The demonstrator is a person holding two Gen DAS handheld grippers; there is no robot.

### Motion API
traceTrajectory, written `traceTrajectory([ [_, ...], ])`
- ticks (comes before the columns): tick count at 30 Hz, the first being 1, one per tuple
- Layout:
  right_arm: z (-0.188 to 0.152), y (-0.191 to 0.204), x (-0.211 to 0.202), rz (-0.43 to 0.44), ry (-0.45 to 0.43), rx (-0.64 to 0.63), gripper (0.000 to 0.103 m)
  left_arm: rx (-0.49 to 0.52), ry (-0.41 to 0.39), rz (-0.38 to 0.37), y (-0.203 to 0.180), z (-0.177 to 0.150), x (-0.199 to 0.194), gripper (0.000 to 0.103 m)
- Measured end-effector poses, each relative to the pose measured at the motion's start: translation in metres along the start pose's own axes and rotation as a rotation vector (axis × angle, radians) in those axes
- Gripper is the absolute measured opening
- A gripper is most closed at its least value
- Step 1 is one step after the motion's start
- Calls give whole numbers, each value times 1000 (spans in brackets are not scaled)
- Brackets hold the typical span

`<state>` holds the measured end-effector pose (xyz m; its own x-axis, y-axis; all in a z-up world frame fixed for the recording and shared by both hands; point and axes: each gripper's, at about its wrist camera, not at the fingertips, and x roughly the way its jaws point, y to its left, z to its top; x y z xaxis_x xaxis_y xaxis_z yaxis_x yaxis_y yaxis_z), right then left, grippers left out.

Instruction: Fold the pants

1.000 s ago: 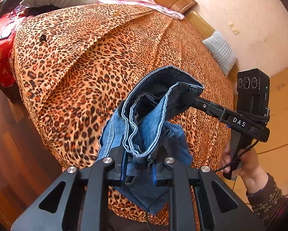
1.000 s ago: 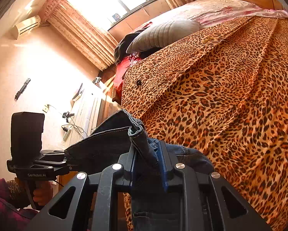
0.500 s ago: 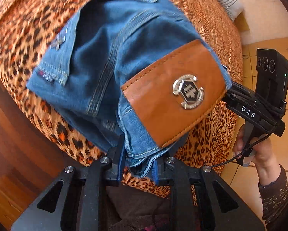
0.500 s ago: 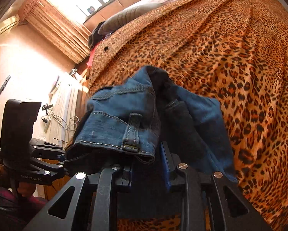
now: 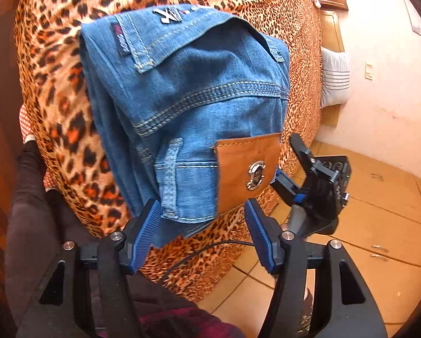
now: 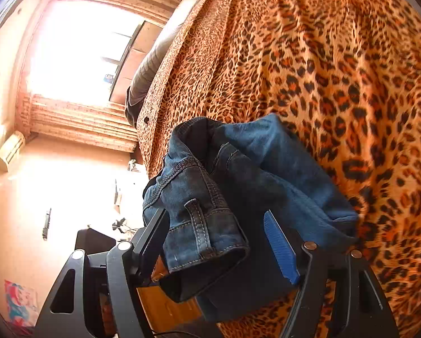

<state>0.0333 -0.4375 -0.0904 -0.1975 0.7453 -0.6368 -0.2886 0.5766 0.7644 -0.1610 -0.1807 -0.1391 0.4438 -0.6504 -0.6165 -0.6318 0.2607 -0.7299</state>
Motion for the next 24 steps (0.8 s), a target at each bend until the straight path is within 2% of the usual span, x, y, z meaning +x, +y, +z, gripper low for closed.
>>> traceTrajectory([
  [2, -3, -6, 17, 28, 24, 49, 72, -35, 0, 3, -2, 4, 8, 67],
  [4, -4, -9, 29, 107, 34, 85, 72, -90, 3, -5, 2, 9, 16, 68],
  [8, -9, -4, 38, 123, 43, 76, 72, -209, -23, -56, 13, 14, 20, 68],
  [12, -7, -11, 31, 175, 13, 112, 72, -208, -47, -30, 12, 8, 18, 69],
  [15, -12, -18, 29, 166, 16, 122, 67, -214, -50, 6, 10, 2, 24, 68],
  [16, -13, -18, 32, 157, 23, 115, 65, -216, -55, 19, 9, 1, 25, 66],
  [17, -13, -16, 35, 127, 32, 95, 54, -211, -55, 31, 6, 2, 26, 58],
  [18, -8, -10, 38, 105, 47, 73, 38, -199, -48, 40, 2, 1, 27, 42],
  [19, -8, -7, 39, 113, 52, 66, 33, -186, -34, 57, -3, -1, 28, 36],
  [21, -9, 5, 27, 165, 44, 63, 20, -172, -22, 78, -16, -7, 21, 32],
  [24, -18, 29, -6, 217, 27, -14, 14, -159, 28, 75, -30, -20, 18, 31],
])
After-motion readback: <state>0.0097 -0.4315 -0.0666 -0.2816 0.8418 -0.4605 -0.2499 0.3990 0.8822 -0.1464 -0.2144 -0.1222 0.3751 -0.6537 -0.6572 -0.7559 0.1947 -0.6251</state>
